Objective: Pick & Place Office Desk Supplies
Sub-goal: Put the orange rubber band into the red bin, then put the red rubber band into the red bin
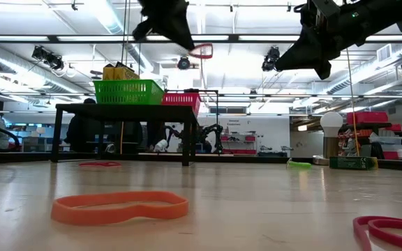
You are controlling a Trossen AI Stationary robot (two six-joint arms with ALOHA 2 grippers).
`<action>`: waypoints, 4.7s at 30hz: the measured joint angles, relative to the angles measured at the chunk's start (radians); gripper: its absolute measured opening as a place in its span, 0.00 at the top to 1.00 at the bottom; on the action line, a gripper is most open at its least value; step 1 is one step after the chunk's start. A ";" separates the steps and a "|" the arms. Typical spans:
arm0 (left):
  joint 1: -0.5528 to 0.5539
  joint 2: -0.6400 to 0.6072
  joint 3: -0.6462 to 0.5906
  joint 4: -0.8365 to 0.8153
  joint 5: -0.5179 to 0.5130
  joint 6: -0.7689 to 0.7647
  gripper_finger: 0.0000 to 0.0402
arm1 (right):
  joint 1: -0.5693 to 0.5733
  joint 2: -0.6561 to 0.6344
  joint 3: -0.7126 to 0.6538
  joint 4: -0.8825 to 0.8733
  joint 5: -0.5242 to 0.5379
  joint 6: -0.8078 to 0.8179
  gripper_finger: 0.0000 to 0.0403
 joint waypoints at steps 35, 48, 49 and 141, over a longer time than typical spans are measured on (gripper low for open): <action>0.726 0.176 0.258 -0.054 0.125 0.552 0.80 | 0.000 0.000 0.000 0.000 0.000 -0.001 0.91; 0.685 -0.007 0.259 -0.079 0.256 0.501 0.67 | 0.000 0.000 0.000 0.000 0.000 -0.002 0.91; 0.666 -0.027 0.259 -0.088 0.275 0.511 0.68 | 0.000 0.000 0.000 0.000 0.000 -0.001 0.91; 0.042 -0.250 -0.786 1.287 0.288 0.418 0.98 | 0.542 1.132 0.884 -0.571 -0.310 0.263 0.71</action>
